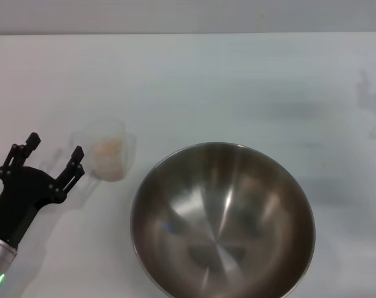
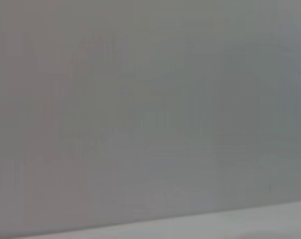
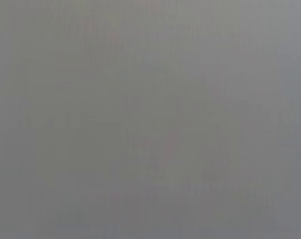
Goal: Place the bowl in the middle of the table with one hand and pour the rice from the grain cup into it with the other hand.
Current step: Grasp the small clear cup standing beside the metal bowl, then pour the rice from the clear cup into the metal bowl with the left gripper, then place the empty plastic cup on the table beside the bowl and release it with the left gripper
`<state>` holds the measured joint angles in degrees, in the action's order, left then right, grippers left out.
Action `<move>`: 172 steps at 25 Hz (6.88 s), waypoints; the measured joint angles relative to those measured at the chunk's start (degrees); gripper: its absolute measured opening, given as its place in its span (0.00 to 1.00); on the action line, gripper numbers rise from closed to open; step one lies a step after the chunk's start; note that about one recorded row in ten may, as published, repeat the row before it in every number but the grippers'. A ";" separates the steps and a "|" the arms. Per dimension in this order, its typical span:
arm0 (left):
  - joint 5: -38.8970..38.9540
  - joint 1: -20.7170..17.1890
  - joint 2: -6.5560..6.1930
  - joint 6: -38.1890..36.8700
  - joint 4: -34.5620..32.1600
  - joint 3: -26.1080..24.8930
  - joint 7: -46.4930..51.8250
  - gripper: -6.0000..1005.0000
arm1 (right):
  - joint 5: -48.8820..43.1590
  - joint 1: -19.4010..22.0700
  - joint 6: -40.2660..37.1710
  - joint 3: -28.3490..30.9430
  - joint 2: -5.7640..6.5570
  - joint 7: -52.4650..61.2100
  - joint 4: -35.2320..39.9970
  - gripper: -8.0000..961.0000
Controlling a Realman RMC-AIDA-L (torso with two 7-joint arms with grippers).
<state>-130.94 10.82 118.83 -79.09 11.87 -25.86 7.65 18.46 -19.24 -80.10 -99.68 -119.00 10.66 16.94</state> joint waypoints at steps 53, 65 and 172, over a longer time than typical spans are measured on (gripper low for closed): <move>-0.02 4.97 0.26 11.16 1.19 -4.40 -0.35 0.23 | -0.02 -0.63 -0.23 0.04 0.00 0.15 -0.15 0.38; 0.39 3.84 0.32 7.43 5.88 -4.90 -18.16 0.04 | 0.00 -0.56 -0.26 0.13 -0.01 0.15 -0.43 0.38; -6.86 9.88 0.37 19.52 3.81 -19.76 -6.69 0.19 | -0.54 -11.17 12.65 6.59 0.00 0.17 -3.75 0.38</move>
<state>-137.81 20.70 119.20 -59.57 15.68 -45.62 0.96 17.92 -30.41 -67.45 -93.09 -119.00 10.83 13.18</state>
